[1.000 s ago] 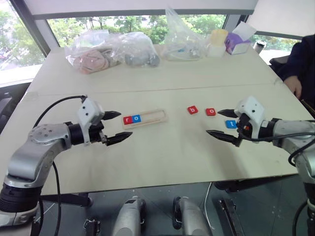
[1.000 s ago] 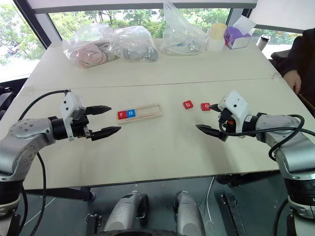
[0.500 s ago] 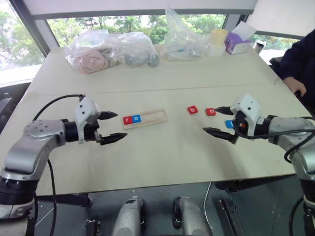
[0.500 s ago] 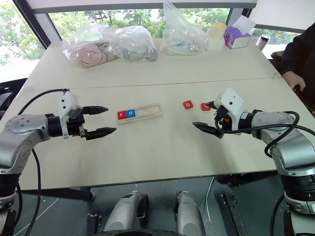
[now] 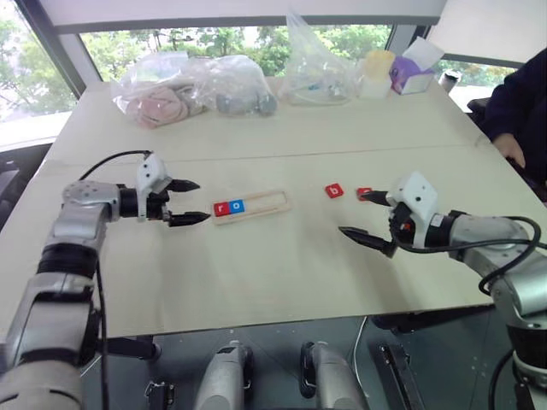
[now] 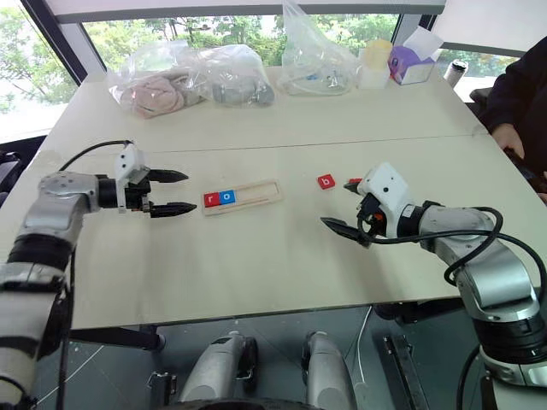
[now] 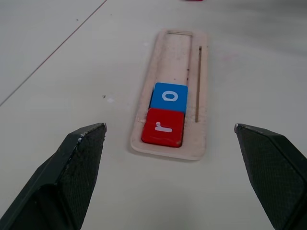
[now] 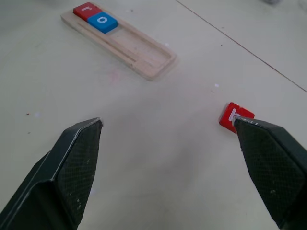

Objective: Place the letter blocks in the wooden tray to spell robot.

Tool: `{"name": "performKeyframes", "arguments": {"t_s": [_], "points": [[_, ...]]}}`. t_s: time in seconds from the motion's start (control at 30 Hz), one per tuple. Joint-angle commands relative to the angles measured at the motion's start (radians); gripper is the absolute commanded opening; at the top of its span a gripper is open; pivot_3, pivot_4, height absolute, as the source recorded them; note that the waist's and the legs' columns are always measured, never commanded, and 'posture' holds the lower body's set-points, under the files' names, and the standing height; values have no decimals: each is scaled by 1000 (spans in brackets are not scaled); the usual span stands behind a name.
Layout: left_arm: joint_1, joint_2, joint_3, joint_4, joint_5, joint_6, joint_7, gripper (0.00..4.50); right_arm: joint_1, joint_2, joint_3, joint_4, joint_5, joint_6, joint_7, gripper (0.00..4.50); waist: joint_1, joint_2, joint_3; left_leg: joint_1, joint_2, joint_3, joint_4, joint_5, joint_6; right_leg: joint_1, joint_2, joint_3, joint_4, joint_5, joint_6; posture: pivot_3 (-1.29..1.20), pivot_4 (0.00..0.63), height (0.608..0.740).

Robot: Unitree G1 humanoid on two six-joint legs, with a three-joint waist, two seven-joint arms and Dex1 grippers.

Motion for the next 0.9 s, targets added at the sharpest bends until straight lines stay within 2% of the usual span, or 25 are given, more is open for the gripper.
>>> {"name": "performKeyframes", "arguments": {"t_s": [0.03, 0.17, 0.33, 0.9], "points": [[-103, -26, -11, 188, 65, -106, -47, 4500, 36, -6, -34, -77, 9, 10, -24, 4462, 0, -1, 0, 0, 0, 1, 0, 0, 0, 0, 0, 0, 0, 0, 1, 0, 150, 725], [-172, -68, -25, 327, 126, -153, -66, 4500, 95, 0, -55, -141, 20, 40, -59, 4462, 0, -2, 0, 0, 0, 1, 0, 0, 1, 0, 0, 0, 0, 0, 2, 0, 150, 725], [-217, -95, -24, 403, 181, -192, -58, 4500, 151, -1, -77, -208, 35, 74, -88, 4462, -1, -2, 0, 0, 1, -1, 1, 0, 1, 0, 0, 0, 1, 1, 1, 0, 150, 725], [-231, -148, -24, 450, 278, -263, 24, 4500, 185, -6, -99, -264, 65, 121, -130, 4462, 0, -5, -1, 1, 1, -1, 2, 0, 1, 1, 0, 0, 1, 1, 1, 0, 150, 725]]}}
